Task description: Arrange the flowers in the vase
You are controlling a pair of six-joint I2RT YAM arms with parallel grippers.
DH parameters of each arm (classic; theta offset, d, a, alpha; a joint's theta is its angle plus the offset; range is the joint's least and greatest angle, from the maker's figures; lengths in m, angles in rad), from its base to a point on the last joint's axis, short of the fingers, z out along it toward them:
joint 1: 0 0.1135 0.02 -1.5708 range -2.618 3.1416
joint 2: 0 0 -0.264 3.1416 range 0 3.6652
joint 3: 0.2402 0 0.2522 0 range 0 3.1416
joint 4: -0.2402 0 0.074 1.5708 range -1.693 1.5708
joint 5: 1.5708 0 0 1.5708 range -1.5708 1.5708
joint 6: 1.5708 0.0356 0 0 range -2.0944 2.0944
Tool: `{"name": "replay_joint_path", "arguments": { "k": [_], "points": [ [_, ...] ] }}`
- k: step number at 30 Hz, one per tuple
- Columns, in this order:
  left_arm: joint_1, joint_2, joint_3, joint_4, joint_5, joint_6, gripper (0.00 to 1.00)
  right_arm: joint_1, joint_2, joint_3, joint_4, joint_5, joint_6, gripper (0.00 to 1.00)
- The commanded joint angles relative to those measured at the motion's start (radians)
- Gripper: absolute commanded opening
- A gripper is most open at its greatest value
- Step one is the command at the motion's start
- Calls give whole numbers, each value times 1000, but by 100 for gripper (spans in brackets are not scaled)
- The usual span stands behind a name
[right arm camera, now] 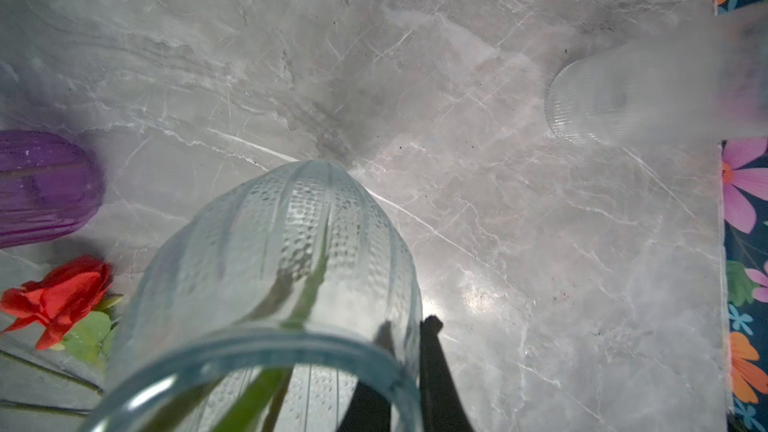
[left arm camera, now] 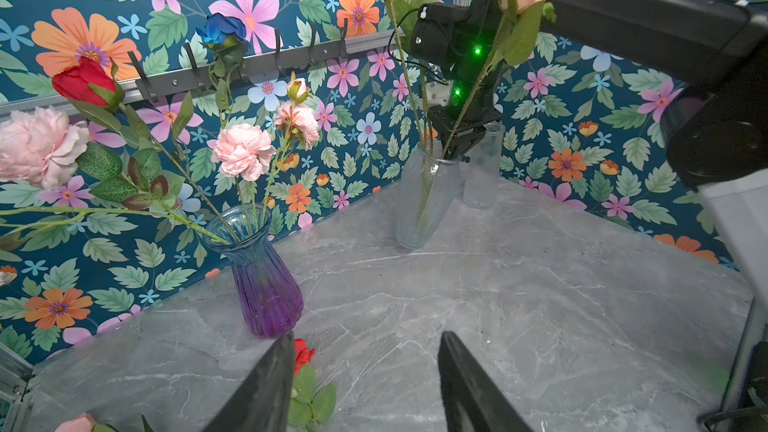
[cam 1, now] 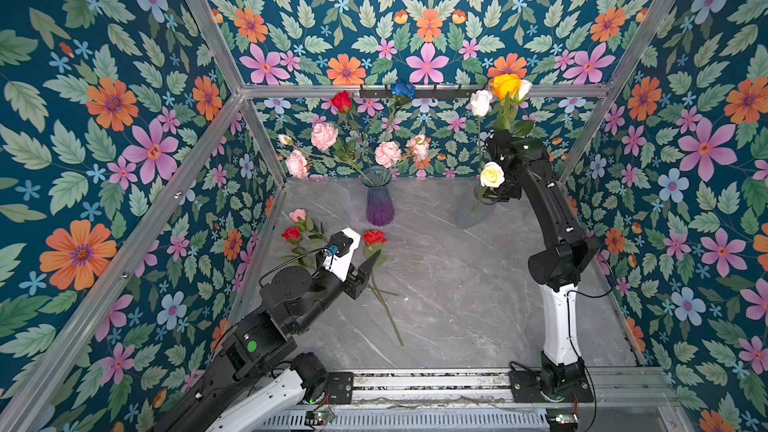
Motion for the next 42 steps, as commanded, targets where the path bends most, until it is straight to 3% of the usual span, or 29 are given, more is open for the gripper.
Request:
{"name": "replay_joint_path", "arguments": {
  "k": [1, 10, 17, 23, 26, 28, 38, 42],
  "points": [
    [7, 1, -3, 28, 17, -10, 57, -10, 29, 28, -39, 15, -27, 0],
    [58, 17, -5, 38, 80, -20, 56, -10, 114, 75, -42, 88, -41, 0],
    [150, 21, -12, 67, 187, -49, 56, -2, 135, 90, -34, 127, -51, 1],
    [205, 21, -16, 79, 246, -63, 55, 4, 151, 112, -30, 113, -54, 9],
    [209, 19, -19, 80, 246, -63, 55, 7, 154, 117, -26, 111, -55, 26],
    [209, 21, -19, 79, 246, -63, 55, 7, 154, 122, -27, 110, -54, 33],
    [212, 18, -21, 81, 246, -65, 55, 9, 119, 130, -13, 84, -52, 35],
    [215, 19, -21, 81, 246, -64, 55, 9, 98, 132, -7, 68, -56, 41]
  ]
}}
